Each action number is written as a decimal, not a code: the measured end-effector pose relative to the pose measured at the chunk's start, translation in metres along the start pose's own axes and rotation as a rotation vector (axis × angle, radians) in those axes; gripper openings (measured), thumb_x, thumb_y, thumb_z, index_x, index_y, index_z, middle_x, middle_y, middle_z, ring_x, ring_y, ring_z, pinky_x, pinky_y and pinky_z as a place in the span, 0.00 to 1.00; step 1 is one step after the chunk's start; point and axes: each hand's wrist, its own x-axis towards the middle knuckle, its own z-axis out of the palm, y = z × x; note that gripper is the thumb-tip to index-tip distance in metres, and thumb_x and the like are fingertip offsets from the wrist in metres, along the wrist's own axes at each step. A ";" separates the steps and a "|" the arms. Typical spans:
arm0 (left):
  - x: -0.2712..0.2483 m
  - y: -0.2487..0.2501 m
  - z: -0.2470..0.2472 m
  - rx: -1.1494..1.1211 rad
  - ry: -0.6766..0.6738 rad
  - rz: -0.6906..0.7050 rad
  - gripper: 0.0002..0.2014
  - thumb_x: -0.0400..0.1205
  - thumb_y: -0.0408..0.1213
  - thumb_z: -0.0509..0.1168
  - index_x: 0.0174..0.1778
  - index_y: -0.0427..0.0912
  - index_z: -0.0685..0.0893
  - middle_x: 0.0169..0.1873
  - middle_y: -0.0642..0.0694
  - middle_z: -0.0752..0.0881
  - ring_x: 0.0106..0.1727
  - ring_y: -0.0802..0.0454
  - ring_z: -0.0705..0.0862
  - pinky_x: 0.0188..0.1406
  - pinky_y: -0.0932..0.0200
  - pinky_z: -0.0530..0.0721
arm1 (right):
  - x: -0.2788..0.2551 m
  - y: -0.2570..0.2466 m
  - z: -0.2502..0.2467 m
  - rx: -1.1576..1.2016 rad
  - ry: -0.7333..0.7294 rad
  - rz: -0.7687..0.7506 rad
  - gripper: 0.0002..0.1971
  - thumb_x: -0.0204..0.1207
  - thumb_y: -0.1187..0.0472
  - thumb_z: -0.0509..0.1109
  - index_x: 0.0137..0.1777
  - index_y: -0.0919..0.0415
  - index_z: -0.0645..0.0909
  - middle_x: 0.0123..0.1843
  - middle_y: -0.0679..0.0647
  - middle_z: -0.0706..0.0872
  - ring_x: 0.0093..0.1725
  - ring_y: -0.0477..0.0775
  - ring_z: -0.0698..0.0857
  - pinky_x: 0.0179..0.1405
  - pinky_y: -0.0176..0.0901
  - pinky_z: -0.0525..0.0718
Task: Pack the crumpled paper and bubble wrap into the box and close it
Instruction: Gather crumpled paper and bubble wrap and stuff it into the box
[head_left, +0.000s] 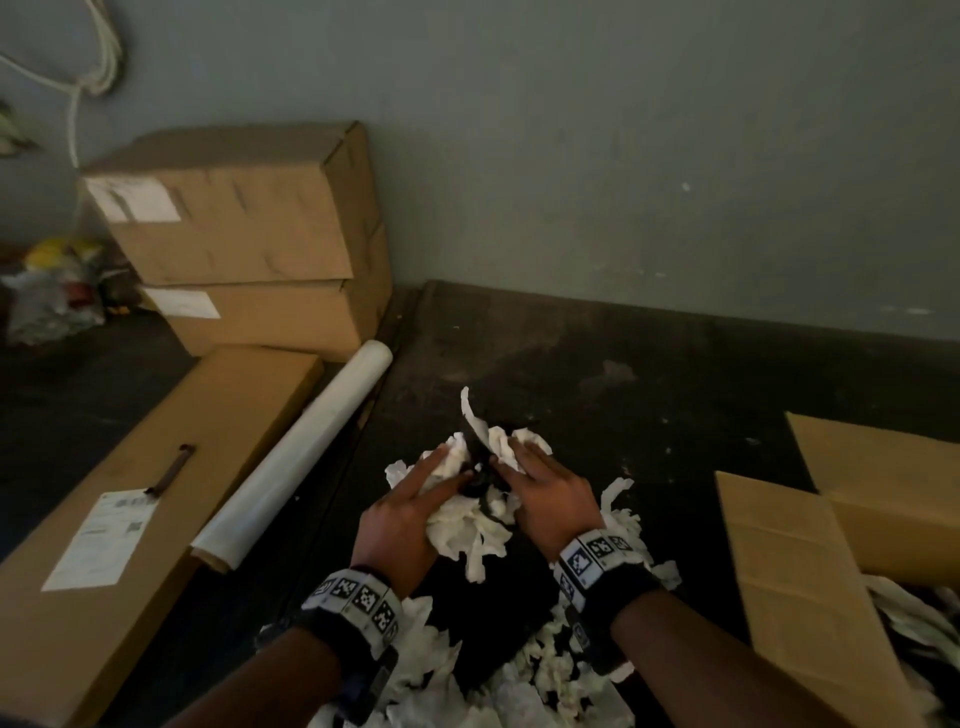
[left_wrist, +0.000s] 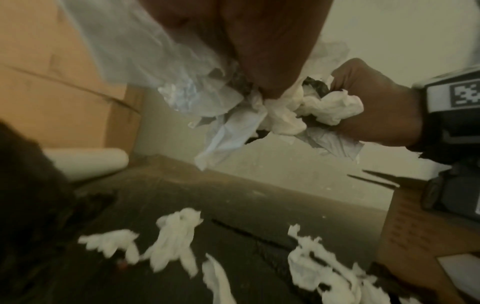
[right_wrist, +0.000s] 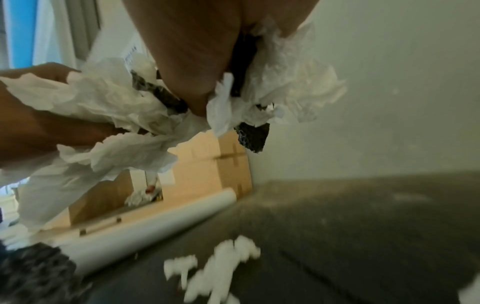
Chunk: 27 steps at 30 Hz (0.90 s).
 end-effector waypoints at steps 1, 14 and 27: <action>0.002 0.009 -0.008 0.011 0.013 0.021 0.40 0.76 0.45 0.79 0.79 0.75 0.68 0.87 0.60 0.60 0.79 0.49 0.75 0.70 0.50 0.81 | -0.003 0.001 -0.010 -0.008 0.045 -0.008 0.30 0.72 0.65 0.76 0.75 0.50 0.78 0.81 0.55 0.73 0.78 0.63 0.75 0.51 0.68 0.90; 0.058 0.199 -0.028 0.010 0.058 0.269 0.31 0.79 0.38 0.74 0.78 0.65 0.76 0.87 0.59 0.60 0.82 0.54 0.68 0.74 0.57 0.71 | -0.109 0.089 -0.159 -0.085 0.317 0.086 0.33 0.62 0.70 0.81 0.71 0.58 0.82 0.73 0.64 0.81 0.70 0.67 0.82 0.49 0.67 0.90; 0.077 0.421 0.150 -0.127 -0.235 0.443 0.29 0.82 0.46 0.70 0.78 0.70 0.72 0.86 0.63 0.60 0.82 0.57 0.70 0.76 0.61 0.73 | -0.320 0.264 -0.213 -0.107 0.257 0.425 0.32 0.67 0.66 0.78 0.73 0.50 0.81 0.74 0.57 0.82 0.67 0.61 0.86 0.56 0.54 0.88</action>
